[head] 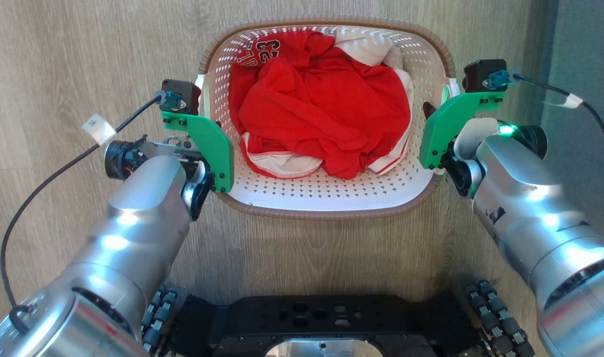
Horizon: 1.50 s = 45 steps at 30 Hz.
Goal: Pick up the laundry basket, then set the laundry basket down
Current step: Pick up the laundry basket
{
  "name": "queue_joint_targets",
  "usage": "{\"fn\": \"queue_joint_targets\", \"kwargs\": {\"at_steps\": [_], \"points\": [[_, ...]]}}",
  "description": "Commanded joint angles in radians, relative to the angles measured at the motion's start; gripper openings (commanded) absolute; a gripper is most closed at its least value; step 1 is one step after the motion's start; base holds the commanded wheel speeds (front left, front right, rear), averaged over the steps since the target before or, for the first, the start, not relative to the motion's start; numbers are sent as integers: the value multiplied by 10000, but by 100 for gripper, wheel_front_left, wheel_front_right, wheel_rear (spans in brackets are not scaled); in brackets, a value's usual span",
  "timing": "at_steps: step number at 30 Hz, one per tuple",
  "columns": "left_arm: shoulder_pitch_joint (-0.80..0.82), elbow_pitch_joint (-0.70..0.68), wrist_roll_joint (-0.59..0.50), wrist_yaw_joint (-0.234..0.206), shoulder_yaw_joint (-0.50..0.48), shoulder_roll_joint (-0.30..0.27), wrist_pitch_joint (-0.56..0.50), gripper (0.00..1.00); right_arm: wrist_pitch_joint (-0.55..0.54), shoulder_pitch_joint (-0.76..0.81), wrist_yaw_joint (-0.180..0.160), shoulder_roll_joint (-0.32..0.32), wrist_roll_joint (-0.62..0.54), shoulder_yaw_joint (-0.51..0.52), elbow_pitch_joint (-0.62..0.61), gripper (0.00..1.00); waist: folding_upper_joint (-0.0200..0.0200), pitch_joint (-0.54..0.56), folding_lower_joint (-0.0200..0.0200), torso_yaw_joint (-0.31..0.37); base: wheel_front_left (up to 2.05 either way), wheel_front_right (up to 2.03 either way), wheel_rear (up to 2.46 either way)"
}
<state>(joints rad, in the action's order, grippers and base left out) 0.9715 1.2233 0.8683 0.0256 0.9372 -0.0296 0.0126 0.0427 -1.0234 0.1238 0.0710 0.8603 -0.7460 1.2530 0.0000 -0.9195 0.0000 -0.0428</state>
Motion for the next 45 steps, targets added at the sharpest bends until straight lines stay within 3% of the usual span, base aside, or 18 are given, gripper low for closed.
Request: {"fn": "queue_joint_targets", "kwargs": {"at_steps": [1,10,17,29,45], "points": [[-41,-29,93,-73,61,-206,0,0,116,263,69,-202,14,-160,12,0,0,-1,0,-8,0,0,0],[-66,74,376,3,508,-206,-144,0,-101,315,69,-182,129,-398,81,0,0,238,0,-15,0,0,0],[-233,101,583,305,963,-206,-536,0,-1177,596,69,-151,277,-849,13,0,0,979,0,31,0,0,0],[-884,313,787,909,1936,-206,-2530,0,-3300,1349,69,17,673,-1698,-78,0,0,3678,0,36,0,0,0],[-2227,3,1253,1047,2724,-206,-4258,0,-4795,2538,69,-183,1558,-2108,-138,0,0,6806,0,-22,0,0,0]]}}
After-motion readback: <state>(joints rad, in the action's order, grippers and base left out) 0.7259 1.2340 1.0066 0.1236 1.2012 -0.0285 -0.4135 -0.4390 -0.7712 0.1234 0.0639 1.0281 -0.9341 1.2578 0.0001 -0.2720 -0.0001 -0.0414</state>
